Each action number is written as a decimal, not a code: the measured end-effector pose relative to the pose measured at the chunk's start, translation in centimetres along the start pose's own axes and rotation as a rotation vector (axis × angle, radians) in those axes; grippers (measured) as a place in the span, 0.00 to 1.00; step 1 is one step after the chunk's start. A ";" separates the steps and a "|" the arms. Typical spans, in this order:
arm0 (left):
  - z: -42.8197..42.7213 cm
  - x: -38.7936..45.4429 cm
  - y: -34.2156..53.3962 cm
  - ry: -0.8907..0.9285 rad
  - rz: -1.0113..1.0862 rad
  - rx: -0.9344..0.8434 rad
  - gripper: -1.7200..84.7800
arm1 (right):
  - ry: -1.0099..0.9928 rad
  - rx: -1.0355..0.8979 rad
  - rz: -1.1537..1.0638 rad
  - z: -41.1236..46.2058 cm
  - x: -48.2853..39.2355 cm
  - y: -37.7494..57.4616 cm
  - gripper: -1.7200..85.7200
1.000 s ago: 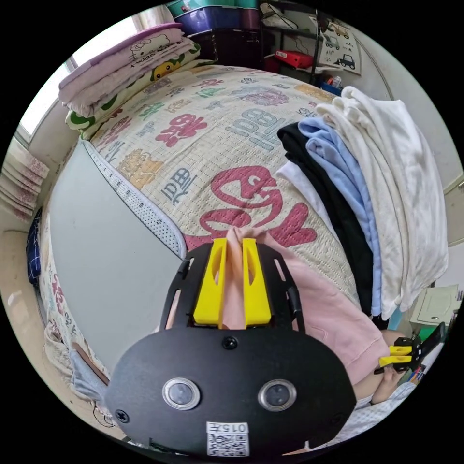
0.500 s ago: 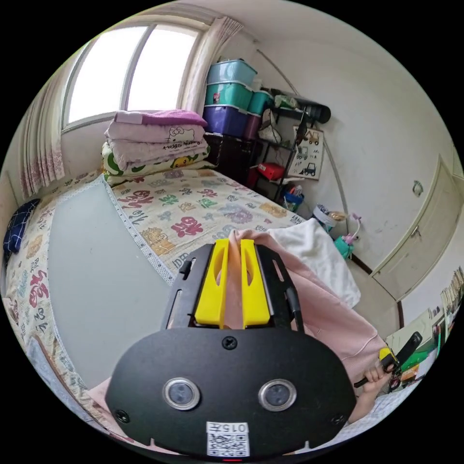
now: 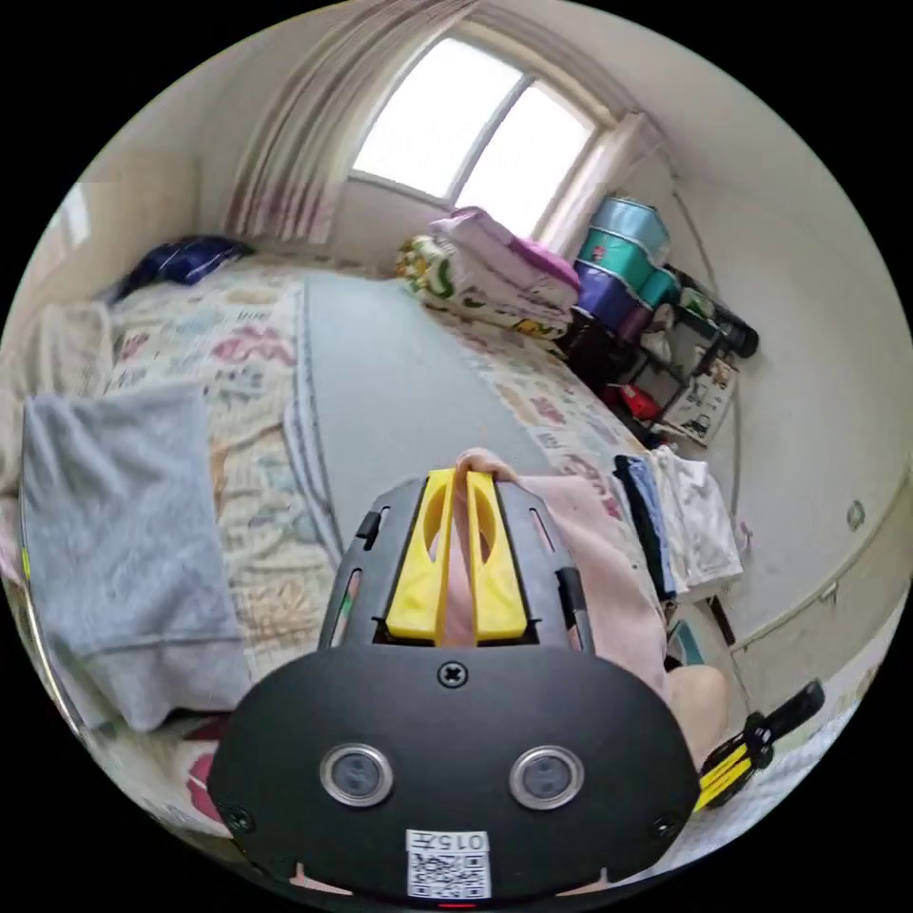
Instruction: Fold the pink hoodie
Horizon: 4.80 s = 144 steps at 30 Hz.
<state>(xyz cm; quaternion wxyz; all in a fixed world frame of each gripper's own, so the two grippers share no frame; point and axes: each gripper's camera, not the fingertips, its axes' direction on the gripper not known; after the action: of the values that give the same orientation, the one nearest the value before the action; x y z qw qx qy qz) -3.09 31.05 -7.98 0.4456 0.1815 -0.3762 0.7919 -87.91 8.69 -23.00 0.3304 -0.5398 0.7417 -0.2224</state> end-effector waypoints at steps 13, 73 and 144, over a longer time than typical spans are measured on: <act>-2.7 -14.8 13.8 0.150 -0.266 0.181 0.13 | 0.190 -0.075 0.076 7.7 3.4 7.4 0.11; 5.3 2.1 17.9 -0.081 -0.046 -0.036 0.15 | 0.268 0.049 0.530 1.6 23.1 -5.9 0.16; 15.3 -36.4 24.5 0.568 -0.507 -0.149 0.06 | -0.141 -0.078 0.789 -11.8 18.7 -58.9 0.22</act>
<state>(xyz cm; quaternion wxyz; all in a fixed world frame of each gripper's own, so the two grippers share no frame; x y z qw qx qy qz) -4.92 -9.08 -31.26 0.7255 0.0091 -0.2373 0.6460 -61.78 -28.09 20.82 0.4198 -0.2398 0.8753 -0.0127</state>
